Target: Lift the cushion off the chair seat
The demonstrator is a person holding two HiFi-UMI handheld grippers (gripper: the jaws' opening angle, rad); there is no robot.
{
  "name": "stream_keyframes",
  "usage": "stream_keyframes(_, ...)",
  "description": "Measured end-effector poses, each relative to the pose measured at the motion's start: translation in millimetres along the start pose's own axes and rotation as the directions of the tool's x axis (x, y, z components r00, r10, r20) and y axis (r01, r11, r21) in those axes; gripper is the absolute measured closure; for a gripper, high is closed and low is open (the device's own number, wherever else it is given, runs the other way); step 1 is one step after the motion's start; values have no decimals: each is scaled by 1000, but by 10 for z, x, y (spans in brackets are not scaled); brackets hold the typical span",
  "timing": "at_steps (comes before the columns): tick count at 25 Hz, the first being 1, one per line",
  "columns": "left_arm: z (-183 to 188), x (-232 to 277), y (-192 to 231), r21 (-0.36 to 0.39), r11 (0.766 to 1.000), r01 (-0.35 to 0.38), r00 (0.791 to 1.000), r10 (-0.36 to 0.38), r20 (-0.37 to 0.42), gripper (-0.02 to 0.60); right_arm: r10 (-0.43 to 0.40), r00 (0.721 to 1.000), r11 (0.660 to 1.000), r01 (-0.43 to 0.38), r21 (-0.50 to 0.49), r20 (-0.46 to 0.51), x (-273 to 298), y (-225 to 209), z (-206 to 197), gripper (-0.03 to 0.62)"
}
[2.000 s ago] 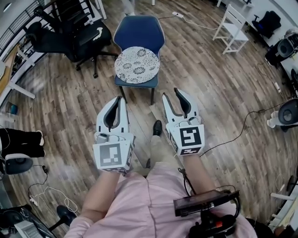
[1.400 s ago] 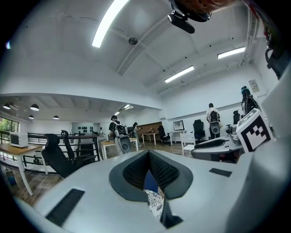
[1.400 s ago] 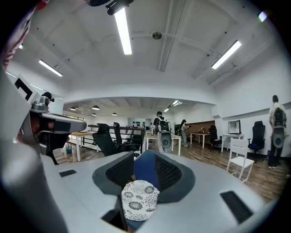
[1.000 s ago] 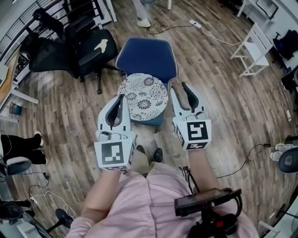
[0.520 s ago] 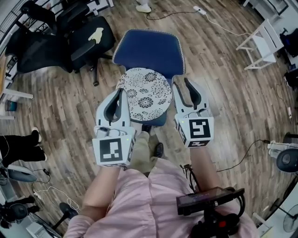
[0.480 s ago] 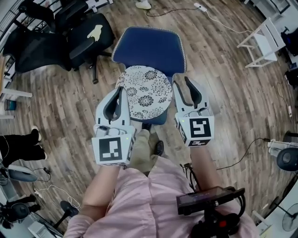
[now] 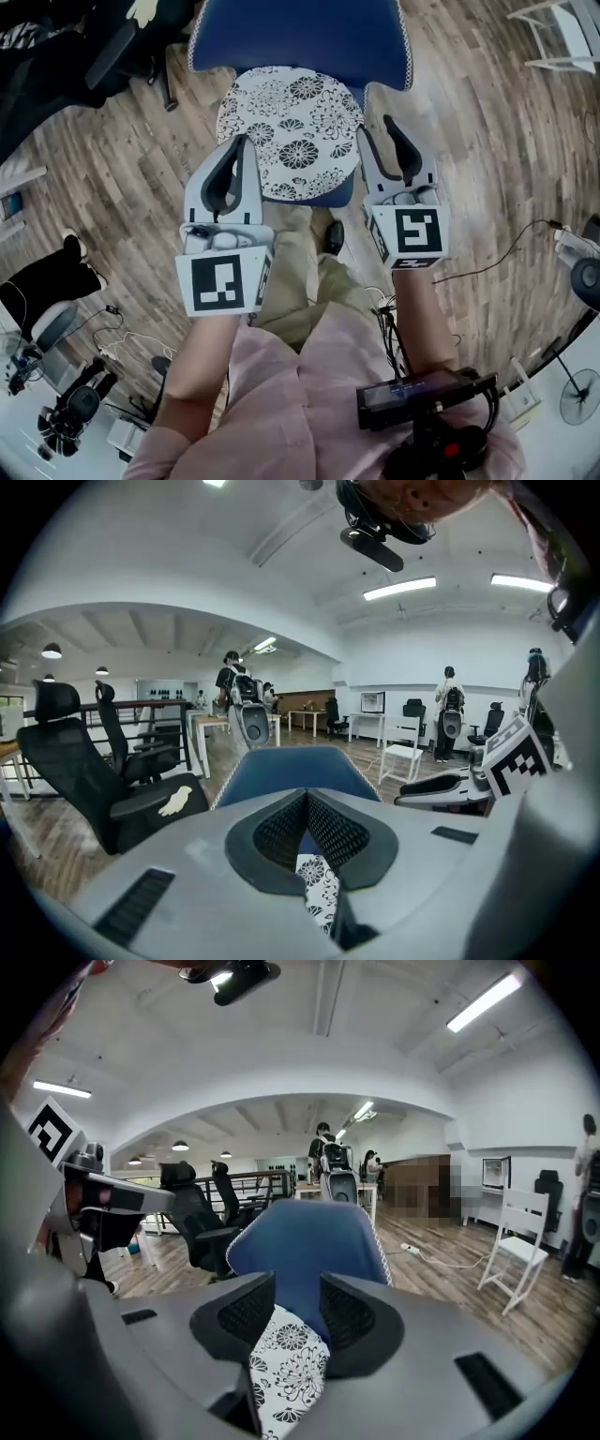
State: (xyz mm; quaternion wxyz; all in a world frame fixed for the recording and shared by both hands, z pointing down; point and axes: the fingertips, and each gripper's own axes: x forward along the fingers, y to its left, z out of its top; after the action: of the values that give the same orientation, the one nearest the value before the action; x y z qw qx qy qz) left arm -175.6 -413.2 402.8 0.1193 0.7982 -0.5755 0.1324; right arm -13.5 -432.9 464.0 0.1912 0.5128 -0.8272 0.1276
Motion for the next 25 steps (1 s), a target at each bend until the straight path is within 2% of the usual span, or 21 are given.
stream_keyframes(3,-369,273,39,6,999,33,998,-32,-57,571,-16,998,999,18,32,-67,250,-48,-430,444)
stream_keyframes(6,-735,534,45,-19,998,53,992,-55,-114,571,-39,992,997,46,56,-121,486,-133,-899,439)
stream_keyframes(15,-1718,905,64,-11,992,124,969,-123,-214,571,-113,959,982,149,120,-261,807,-310,-2226,428)
stream_keyframes(20,-2105,968,20,-6,988,152,955,-148,-258,571,-126,940,971,183,155,-317,860,-313,-2799,420)
stream_keyframes(25,-2348,961,-11,-7,988,155,947,-151,-285,571,-127,929,954,211,214,-348,909,-338,-3207,410)
